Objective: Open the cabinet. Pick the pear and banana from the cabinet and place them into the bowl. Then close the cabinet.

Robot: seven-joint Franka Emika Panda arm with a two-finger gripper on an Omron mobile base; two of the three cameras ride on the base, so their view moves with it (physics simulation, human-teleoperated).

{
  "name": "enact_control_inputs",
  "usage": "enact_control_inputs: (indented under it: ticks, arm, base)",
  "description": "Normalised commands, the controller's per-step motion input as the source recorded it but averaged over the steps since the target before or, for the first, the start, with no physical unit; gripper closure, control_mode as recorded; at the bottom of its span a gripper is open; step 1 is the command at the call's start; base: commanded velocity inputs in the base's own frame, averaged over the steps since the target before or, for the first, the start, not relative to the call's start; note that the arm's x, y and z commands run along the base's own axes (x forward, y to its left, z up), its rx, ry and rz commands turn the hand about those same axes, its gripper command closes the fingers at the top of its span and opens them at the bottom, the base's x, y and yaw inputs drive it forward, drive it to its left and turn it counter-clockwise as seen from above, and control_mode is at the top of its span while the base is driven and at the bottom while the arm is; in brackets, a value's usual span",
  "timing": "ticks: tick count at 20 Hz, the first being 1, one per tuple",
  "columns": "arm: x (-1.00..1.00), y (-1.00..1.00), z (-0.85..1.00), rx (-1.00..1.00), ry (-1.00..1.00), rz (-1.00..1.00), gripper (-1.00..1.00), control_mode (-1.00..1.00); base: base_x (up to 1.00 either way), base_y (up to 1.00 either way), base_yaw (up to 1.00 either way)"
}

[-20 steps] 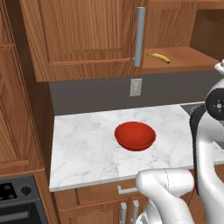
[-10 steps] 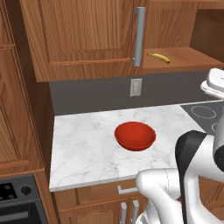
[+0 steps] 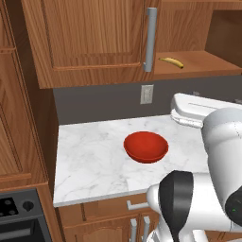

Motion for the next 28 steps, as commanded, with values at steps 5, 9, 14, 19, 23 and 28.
enact_control_inputs:
  ticks: [5,9,14,19,23,28]
  arm:
    - [0.36,0.07,-0.06,-0.01,0.01,0.05,-1.00,-1.00]
    - [0.47,0.00,0.00,0.00,0.00,0.00,-1.00,-1.00]
    - [0.56,0.00,0.00,0.00,-0.03,0.00,-1.00,-1.00]
    - [0.58,0.00,0.00,0.00,-0.04,0.02,-1.00,-1.00]
    - [0.62,0.00,0.00,0.00,-0.06,0.04,-1.00,-1.00]
    - [0.71,0.00,0.00,0.00,-0.01,0.06,-1.00,-1.00]
  base:
    - [0.00,0.00,0.00]
    - [0.00,0.00,0.00]
    - [0.00,0.00,0.00]
    - [0.00,0.00,0.00]
    - [0.00,0.00,0.00]
    - [0.00,0.00,0.00]
